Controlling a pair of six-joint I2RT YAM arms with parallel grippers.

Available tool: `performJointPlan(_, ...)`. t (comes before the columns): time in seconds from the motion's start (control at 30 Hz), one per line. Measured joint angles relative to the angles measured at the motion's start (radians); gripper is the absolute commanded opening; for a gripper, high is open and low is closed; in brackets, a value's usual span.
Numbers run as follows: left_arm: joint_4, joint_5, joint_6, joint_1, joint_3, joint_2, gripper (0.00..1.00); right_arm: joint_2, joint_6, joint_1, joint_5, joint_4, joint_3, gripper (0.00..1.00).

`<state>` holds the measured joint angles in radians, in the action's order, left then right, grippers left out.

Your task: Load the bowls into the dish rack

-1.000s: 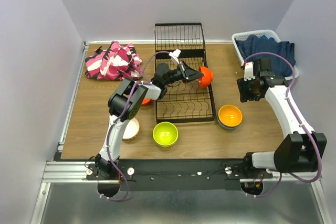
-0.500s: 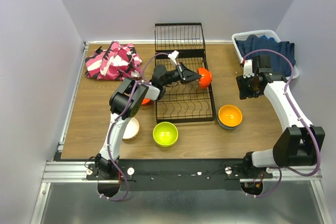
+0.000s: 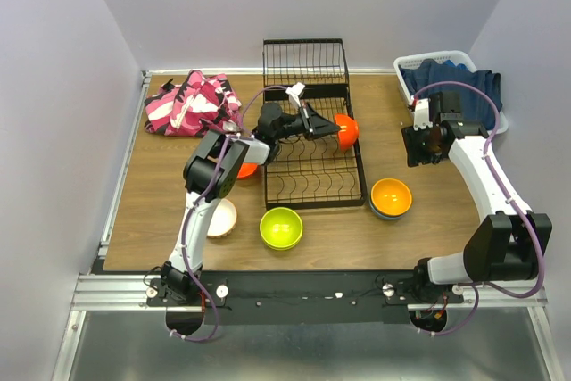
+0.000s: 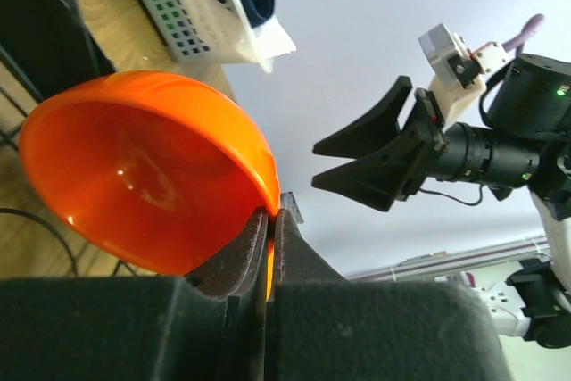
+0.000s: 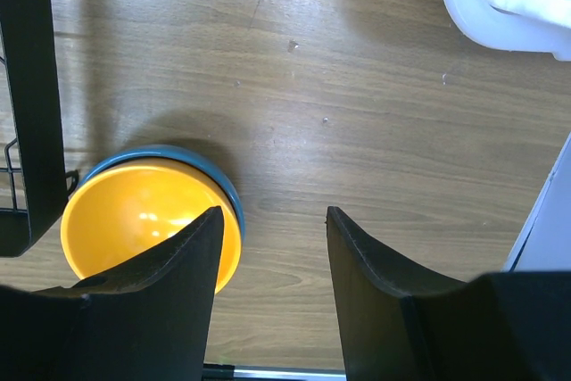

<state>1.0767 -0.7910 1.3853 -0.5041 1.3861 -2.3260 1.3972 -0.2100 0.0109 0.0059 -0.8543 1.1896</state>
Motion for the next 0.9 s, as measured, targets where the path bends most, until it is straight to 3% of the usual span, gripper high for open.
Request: performJointPlan(0.9, -0.286, -0.138, -0.253, 0.015, 0.006, 0.04, 0.0, 0.0, 0.0, 0.0, -0.015, 0.0, 0.0, 0.58)
